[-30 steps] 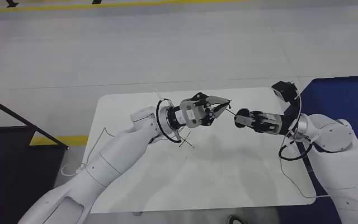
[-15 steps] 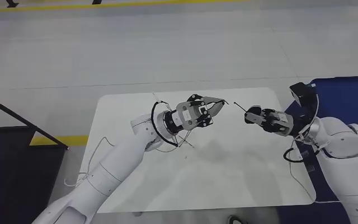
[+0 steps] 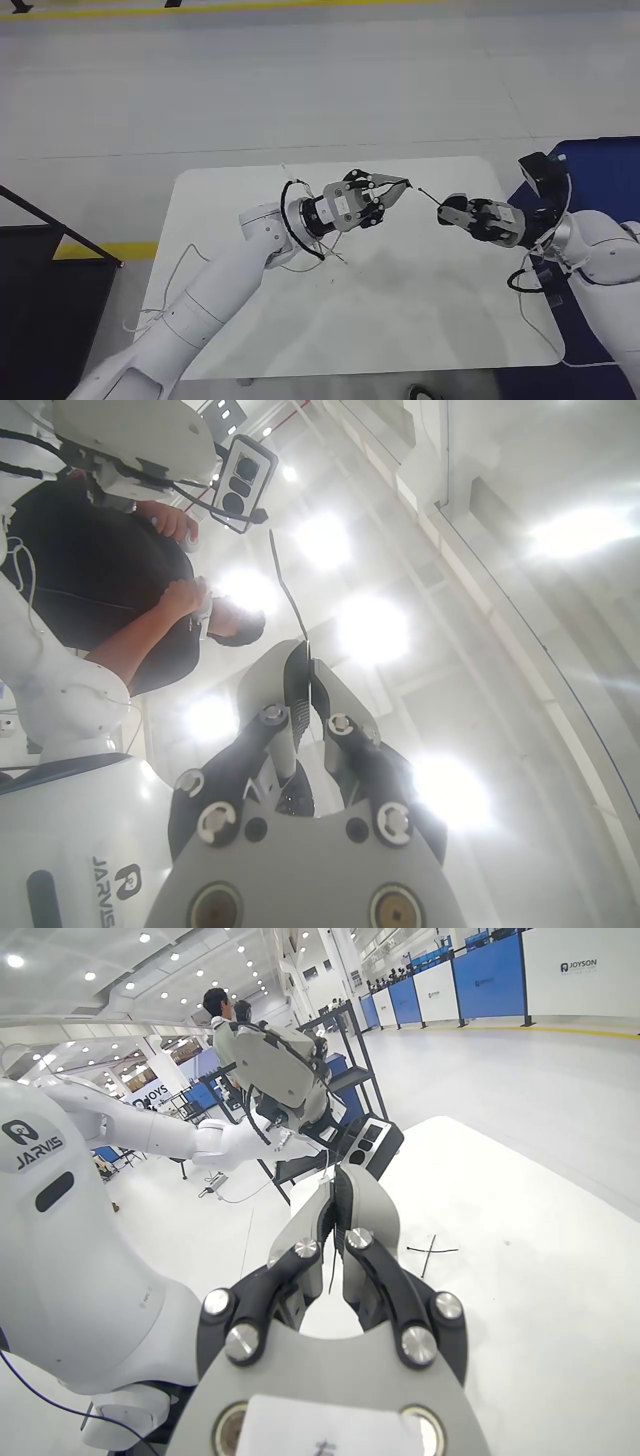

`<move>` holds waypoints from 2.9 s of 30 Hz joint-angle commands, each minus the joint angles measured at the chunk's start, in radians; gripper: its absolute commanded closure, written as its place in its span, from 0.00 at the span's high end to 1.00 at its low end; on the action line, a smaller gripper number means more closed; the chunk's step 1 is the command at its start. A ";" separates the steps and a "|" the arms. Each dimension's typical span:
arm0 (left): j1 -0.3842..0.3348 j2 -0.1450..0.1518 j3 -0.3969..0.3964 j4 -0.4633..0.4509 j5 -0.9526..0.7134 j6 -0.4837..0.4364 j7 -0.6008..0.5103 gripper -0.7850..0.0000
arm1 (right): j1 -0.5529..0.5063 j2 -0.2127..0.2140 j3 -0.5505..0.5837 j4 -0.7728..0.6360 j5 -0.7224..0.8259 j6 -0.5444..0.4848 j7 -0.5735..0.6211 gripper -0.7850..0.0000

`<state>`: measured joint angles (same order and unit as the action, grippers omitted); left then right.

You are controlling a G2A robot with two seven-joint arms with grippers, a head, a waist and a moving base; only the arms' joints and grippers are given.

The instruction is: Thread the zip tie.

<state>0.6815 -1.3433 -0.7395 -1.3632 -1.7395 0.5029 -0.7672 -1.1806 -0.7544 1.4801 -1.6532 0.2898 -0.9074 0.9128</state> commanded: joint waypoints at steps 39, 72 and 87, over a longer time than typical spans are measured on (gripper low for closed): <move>0.025 -0.073 -0.074 0.086 -0.017 0.098 0.085 0.00 | -0.009 0.022 -0.020 -0.017 -0.029 0.009 -0.044 0.00; 0.048 -0.120 -0.135 0.171 -0.271 0.304 0.303 0.00 | -0.063 0.021 0.035 -0.071 -0.105 0.014 -0.121 0.00; 0.054 -0.134 -0.137 0.187 -0.338 0.341 0.342 0.00 | -0.072 0.019 0.038 -0.087 -0.134 0.041 -0.148 0.00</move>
<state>0.7271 -1.4768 -0.8742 -1.1697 -2.0710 0.8526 -0.4290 -1.2487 -0.7347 1.5169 -1.7330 0.1726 -0.8729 0.7793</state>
